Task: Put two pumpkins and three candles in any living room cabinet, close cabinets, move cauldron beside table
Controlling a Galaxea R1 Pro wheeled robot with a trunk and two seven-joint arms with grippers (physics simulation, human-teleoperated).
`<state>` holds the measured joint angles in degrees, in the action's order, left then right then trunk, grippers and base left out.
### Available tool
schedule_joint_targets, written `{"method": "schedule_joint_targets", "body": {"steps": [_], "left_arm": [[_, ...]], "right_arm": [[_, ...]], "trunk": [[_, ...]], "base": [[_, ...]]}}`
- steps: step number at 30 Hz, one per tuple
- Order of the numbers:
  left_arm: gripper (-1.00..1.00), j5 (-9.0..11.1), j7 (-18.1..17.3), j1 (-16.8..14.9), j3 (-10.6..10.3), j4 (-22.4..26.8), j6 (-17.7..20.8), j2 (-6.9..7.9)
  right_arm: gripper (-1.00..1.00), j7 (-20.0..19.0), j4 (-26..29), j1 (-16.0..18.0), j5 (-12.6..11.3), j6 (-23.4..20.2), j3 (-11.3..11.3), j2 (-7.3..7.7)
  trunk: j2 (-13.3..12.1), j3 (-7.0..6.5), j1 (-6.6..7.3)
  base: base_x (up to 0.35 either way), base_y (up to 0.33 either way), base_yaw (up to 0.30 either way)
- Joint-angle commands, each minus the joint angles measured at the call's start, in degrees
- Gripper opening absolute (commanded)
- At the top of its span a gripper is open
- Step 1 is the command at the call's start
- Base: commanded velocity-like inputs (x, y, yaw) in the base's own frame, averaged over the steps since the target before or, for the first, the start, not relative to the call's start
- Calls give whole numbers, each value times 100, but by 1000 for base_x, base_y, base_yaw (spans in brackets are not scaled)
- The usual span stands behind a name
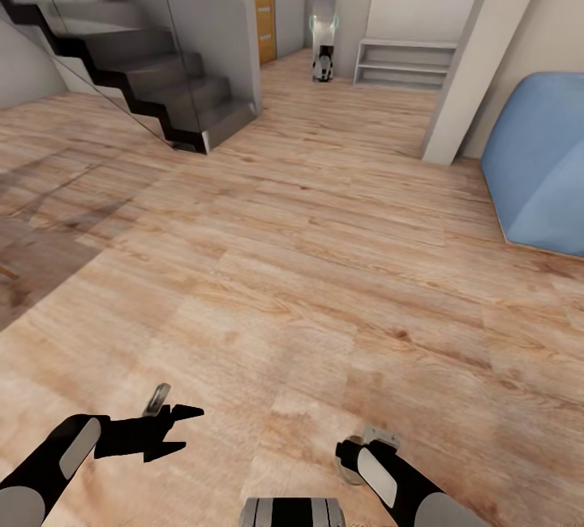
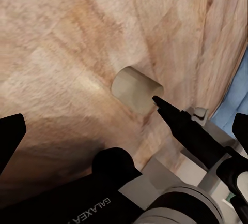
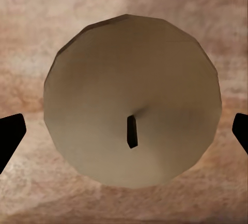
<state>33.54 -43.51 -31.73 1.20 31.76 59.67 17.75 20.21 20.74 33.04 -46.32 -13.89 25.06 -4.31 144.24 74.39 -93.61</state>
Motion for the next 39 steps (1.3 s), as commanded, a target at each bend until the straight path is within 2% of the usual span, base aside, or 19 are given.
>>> {"method": "schedule_joint_targets", "body": {"steps": [1,26,30,36,39], "left_arm": [[100,3,0,0,1,-1,1,0],[100,3,1,0,-3,-2,0,-3],[100,-1,1,0,2,0,0,-6],[100,3,1,0,3,3,0,0],[100,3,1,0,3,1,0,1]], "right_arm": [[100,0,0,0,1,0,0,0],[100,0,0,0,1,0,8,-8],[100,0,0,0,1,0,8,-8],[100,0,0,0,1,0,8,-8],[100,0,0,0,1,0,8,-8]], "trunk": [[2,23,-2],[2,23,-2],[7,111,-13],[7,111,-13],[11,178,-20]], "base": [[0,0,0],[14,0,0],[1,0,0],[0,0,0],[0,0,0]]}}
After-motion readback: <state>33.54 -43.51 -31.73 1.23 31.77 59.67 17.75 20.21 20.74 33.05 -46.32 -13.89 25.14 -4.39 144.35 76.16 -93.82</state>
